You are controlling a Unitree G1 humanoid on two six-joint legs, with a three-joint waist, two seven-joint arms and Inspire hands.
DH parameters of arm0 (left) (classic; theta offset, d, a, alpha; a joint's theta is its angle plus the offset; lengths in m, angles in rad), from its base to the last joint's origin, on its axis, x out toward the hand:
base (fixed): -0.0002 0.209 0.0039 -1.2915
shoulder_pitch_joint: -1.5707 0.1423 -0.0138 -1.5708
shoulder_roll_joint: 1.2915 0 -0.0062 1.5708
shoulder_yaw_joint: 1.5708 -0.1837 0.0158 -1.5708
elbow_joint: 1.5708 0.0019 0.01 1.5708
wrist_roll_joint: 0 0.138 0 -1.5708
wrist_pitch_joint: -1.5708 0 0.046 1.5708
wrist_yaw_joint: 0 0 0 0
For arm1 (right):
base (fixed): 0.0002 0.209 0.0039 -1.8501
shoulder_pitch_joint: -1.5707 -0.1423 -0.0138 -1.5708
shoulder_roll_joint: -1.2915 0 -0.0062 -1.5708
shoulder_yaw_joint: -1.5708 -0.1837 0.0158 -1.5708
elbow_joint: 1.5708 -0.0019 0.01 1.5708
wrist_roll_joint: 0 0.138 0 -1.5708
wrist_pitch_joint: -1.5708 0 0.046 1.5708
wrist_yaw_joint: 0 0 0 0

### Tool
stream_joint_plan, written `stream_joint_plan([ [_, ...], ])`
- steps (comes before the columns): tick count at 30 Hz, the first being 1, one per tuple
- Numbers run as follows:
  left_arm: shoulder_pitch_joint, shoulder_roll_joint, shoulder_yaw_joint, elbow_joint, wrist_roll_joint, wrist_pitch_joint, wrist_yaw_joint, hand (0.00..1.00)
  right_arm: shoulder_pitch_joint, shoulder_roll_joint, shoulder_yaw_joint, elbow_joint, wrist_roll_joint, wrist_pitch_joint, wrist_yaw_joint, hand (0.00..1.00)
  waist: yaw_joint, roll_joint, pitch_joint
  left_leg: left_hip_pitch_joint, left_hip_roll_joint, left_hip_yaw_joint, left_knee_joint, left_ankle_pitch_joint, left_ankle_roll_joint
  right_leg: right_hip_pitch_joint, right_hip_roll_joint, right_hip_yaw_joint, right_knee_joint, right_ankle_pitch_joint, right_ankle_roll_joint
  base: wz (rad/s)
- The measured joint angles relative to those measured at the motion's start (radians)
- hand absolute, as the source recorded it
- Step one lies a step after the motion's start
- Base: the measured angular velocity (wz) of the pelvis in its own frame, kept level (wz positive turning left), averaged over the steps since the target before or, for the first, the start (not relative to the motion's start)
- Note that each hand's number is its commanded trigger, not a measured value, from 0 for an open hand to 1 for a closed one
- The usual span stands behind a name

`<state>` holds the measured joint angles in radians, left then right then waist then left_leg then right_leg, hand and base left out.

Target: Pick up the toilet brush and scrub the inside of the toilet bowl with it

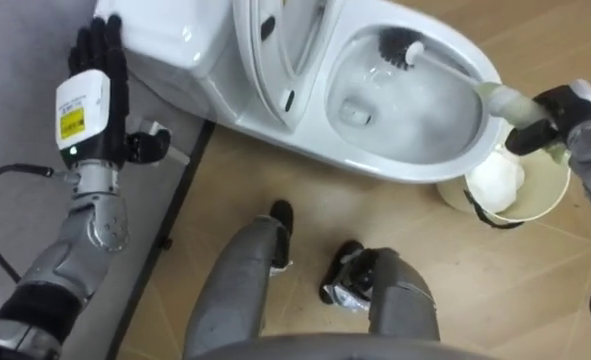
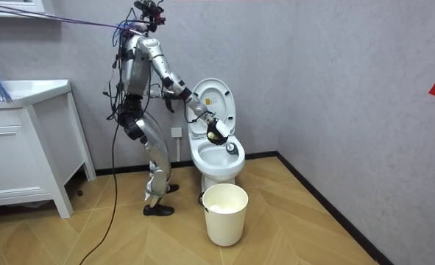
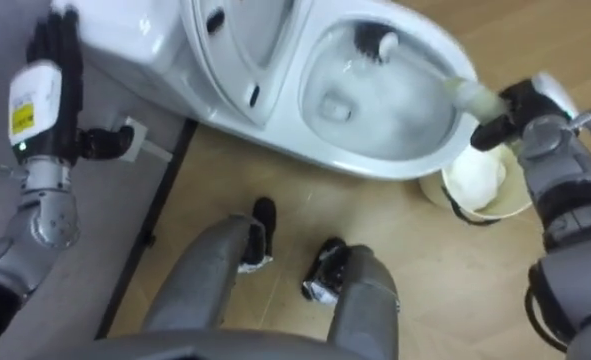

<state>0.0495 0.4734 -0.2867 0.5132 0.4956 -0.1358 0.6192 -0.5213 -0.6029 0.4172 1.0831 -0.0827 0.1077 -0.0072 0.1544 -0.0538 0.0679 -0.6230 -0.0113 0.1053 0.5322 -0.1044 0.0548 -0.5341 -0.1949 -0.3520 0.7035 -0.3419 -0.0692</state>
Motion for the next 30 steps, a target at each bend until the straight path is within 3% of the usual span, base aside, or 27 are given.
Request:
stream_joint_plan([
  [2, 0.071, -0.01, 0.022, 0.008, 0.009, 0.001, -0.014, 0.0, 0.046, 0.0, -0.033, -0.027, -0.02, -0.004, 0.013, 1.0, 0.003, -0.001, -0.0052, 0.043, 0.006, 0.0, -0.021, 0.0, 0.0, 0.051, 0.015, -0.004, -0.042, 0.011, 0.002, -0.08],
  [4, 0.134, -0.046, 0.052, 0.03, 0.023, 0.005, -0.026, 0.0, 0.149, 0.003, -0.092, -0.088, -0.028, -0.02, 0.019, 1.0, 0.01, -0.006, -0.016, 0.102, 0.007, -0.002, -0.057, 0.0, -0.001, 0.117, 0.03, -0.006, -0.097, 0.023, 0.012, -0.02],
  [5, 0.181, -0.064, 0.074, 0.029, 0.021, 0.005, -0.028, 0.0, 0.225, 0.009, -0.143, -0.15, -0.029, -0.033, 0.02, 1.0, 0.012, -0.006, -0.026, 0.135, 0.009, -0.004, -0.079, -0.002, -0.002, 0.157, 0.041, -0.01, -0.136, 0.03, 0.019, 0.0],
  [6, 0.23, -0.069, 0.095, 0.029, 0.019, 0.005, -0.037, 0.0, 0.281, 0.022, -0.208, -0.219, -0.021, -0.046, 0.017, 1.0, 0.01, -0.007, -0.0357, 0.168, 0.009, -0.003, -0.102, -0.002, -0.002, 0.195, 0.049, -0.011, -0.169, 0.039, 0.023, -0.05],
  [7, 0.251, -0.07, 0.103, 0.03, 0.018, 0.005, -0.043, 0.0, 0.308, 0.025, -0.238, -0.258, -0.02, -0.052, 0.01, 1.0, 0.004, -0.005, -0.0372, 0.19, 0.008, -0.002, -0.113, -0.002, -0.003, 0.216, 0.052, -0.01, -0.184, 0.043, 0.026, -0.04],
  [8, 0.295, -0.076, 0.127, 0.035, 0.018, -0.002, -0.047, 0.0, 0.359, 0.027, -0.297, -0.328, -0.018, -0.081, -0.001, 1.0, -0.008, -0.006, -0.0388, 0.238, 0.003, -0.004, -0.142, -0.002, -0.003, 0.264, 0.055, -0.01, -0.215, 0.048, 0.032, 0.0],
  [9, 0.33, -0.09, 0.159, 0.038, 0.018, -0.011, -0.047, 0.0, 0.418, 0.036, -0.356, -0.399, -0.015, -0.107, -0.014, 1.0, -0.015, -0.01, -0.0464, 0.286, 0.0, -0.005, -0.166, -0.002, -0.003, 0.313, 0.06, -0.011, -0.25, 0.05, 0.04, 0.06],
  [12, 0.406, -0.133, 0.221, 0.102, -0.006, -0.02, -0.067, 0.0, 0.56, 0.087, -0.47, -0.566, -0.011, -0.13, -0.035, 1.0, -0.031, -0.027, -0.0727, 0.405, -0.001, -0.009, -0.213, -0.021, -0.011, 0.456, 0.082, -0.028, -0.358, 0.067, 0.052, 0.01],
  [14, 0.431, -0.17, 0.259, 0.169, -0.033, -0.009, -0.105, 0.0, 0.625, 0.107, -0.523, -0.647, -0.012, -0.136, -0.034, 1.0, -0.038, -0.033, -0.0774, 0.448, 0.0, -0.016, -0.212, -0.042, -0.015, 0.518, 0.092, -0.032, -0.397, 0.07, 0.058, 0.01],
  [15, 0.439, -0.198, 0.289, 0.232, -0.053, 0.005, -0.137, 0.0, 0.655, 0.114, -0.549, -0.682, -0.025, -0.14, -0.032, 1.0, -0.044, -0.034, -0.076, 0.47, 0.0, -0.014, -0.211, -0.056, -0.018, 0.544, 0.095, -0.03, -0.412, 0.069, 0.061, -0.11],
  [17, 0.456, -0.221, 0.312, 0.317, -0.08, 0.034, -0.191, 0.0, 0.691, 0.132, -0.583, -0.724, -0.057, -0.137, -0.032, 1.0, -0.052, -0.044, -0.0745, 0.497, 0.0, -0.008, -0.217, -0.066, -0.019, 0.573, 0.097, -0.026, -0.429, 0.067, 0.065, -0.15],
  [19, 0.458, -0.23, 0.325, 0.401, -0.106, 0.056, -0.252, 0.0, 0.705, 0.137, -0.595, -0.763, -0.104, -0.13, -0.033, 1.0, -0.063, -0.057, -0.0722, 0.514, 0.0, 0.007, -0.23, -0.071, -0.021, 0.575, 0.097, -0.003, -0.429, 0.063, 0.068, -0.21],
  [20, 0.459, -0.235, 0.33, 0.441, -0.138, 0.071, -0.288, 0.0, 0.717, 0.136, -0.602, -0.812, -0.15, -0.124, -0.033, 1.0, -0.067, -0.063, -0.0684, 0.524, 0.001, 0.016, -0.234, -0.074, -0.022, 0.579, 0.099, 0.012, -0.429, 0.062, 0.069, -0.31],
  [21, 0.459, -0.24, 0.341, 0.476, -0.168, 0.08, -0.325, 0.0, 0.724, 0.137, -0.603, -0.862, -0.177, -0.122, -0.034, 1.0, -0.067, -0.06, -0.0591, 0.542, 0.003, 0.031, -0.242, -0.079, -0.023, 0.589, 0.101, 0.028, -0.434, 0.062, 0.069, -0.32],
  [22, 0.457, -0.242, 0.349, 0.492, -0.183, 0.085, -0.343, 0.0, 0.726, 0.137, -0.603, -0.883, -0.188, -0.124, -0.034, 1.0, -0.07, -0.06, -0.0586, 0.548, 0.004, 0.035, -0.245, -0.08, -0.023, 0.593, 0.102, 0.035, -0.437, 0.062, 0.069, -0.28],
  [27, 0.381, -0.248, 0.446, 0.563, -0.252, 0.106, -0.433, 0.0, 0.715, 0.136, -0.62, -0.957, -0.189, -0.175, -0.095, 1.0, -0.098, -0.058, -0.0575, 0.582, 0.003, 0.054, -0.267, -0.084, -0.025, 0.626, 0.108, 0.048, -0.47, 0.065, 0.074, -0.04],
  [30, 0.326, -0.256, 0.464, 0.566, -0.264, 0.123, -0.44, 0.0, 0.726, 0.145, -0.643, -0.956, -0.178, -0.172, -0.115, 1.0, -0.116, -0.05, -0.0561, 0.587, 0.003, 0.058, -0.273, -0.088, -0.025, 0.637, 0.11, 0.052, -0.485, 0.073, 0.076, -0.03],
])
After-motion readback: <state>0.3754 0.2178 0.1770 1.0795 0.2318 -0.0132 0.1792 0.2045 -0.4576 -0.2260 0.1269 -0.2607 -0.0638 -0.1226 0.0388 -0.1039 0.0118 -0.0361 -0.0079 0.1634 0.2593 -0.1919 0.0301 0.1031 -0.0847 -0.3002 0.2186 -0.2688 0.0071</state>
